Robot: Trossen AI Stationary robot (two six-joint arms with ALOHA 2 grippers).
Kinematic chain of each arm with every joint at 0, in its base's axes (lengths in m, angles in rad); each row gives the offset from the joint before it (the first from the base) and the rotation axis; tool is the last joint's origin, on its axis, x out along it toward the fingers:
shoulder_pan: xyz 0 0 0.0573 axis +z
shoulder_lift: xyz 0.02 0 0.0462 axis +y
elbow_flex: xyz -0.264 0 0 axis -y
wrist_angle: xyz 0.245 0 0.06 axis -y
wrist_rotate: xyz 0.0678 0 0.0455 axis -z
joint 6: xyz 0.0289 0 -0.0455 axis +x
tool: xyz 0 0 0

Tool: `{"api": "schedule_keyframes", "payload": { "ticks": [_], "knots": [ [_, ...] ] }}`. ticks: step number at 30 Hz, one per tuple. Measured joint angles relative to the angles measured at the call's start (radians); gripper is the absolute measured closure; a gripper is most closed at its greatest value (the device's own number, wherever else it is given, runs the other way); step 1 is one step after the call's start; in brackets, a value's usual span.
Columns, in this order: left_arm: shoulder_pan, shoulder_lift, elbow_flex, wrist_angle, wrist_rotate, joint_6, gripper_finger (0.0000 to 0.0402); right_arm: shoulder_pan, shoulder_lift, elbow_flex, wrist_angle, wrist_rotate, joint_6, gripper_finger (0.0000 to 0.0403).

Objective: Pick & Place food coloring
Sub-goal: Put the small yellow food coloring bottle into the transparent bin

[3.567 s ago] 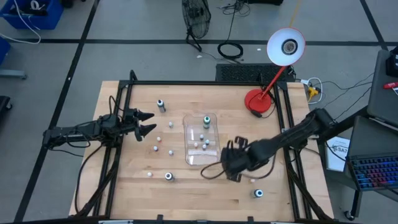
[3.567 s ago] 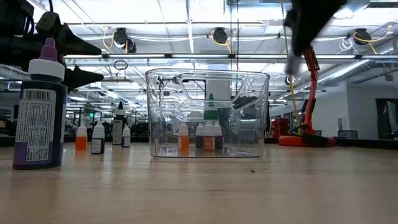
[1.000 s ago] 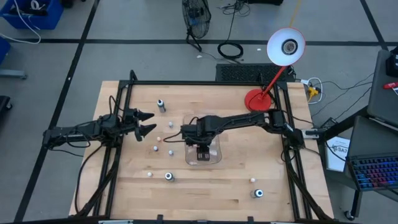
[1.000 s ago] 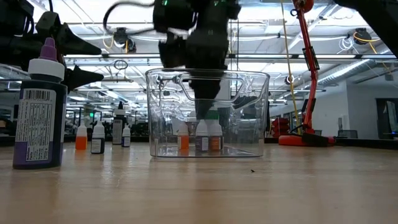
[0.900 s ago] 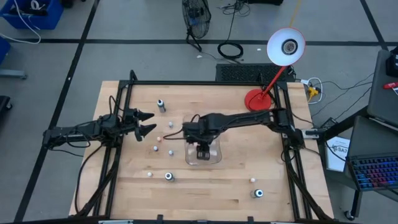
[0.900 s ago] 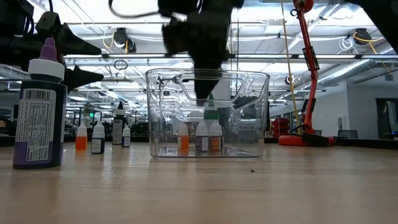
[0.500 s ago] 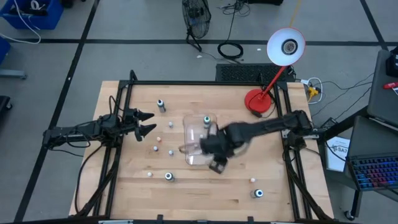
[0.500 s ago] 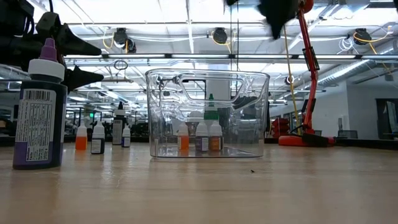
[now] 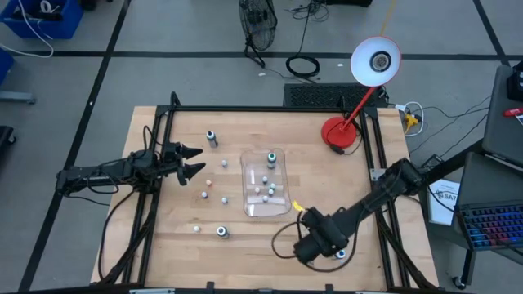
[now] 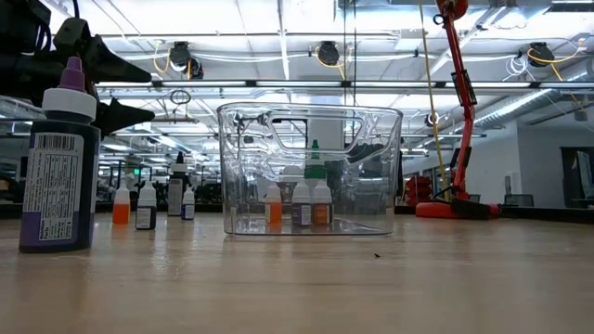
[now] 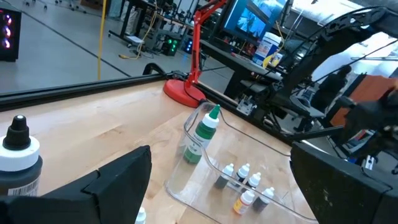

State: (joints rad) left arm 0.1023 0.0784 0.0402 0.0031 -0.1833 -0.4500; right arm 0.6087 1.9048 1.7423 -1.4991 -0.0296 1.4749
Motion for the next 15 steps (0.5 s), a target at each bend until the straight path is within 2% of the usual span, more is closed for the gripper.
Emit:
{"api": "schedule_keyframes", "payload": {
  "ticks": [5,15],
  "knots": [
    [0.0,0.0,0.0,0.0,0.0,0.0,0.0023,0.02,0.0,-0.104,0.026,-0.011,0.008,0.0246],
    [0.0,0.0,0.0,0.0,0.0,0.0,0.0023,0.006,0.001,-0.271,0.232,-0.107,-0.053,0.0246]
  ]
}}
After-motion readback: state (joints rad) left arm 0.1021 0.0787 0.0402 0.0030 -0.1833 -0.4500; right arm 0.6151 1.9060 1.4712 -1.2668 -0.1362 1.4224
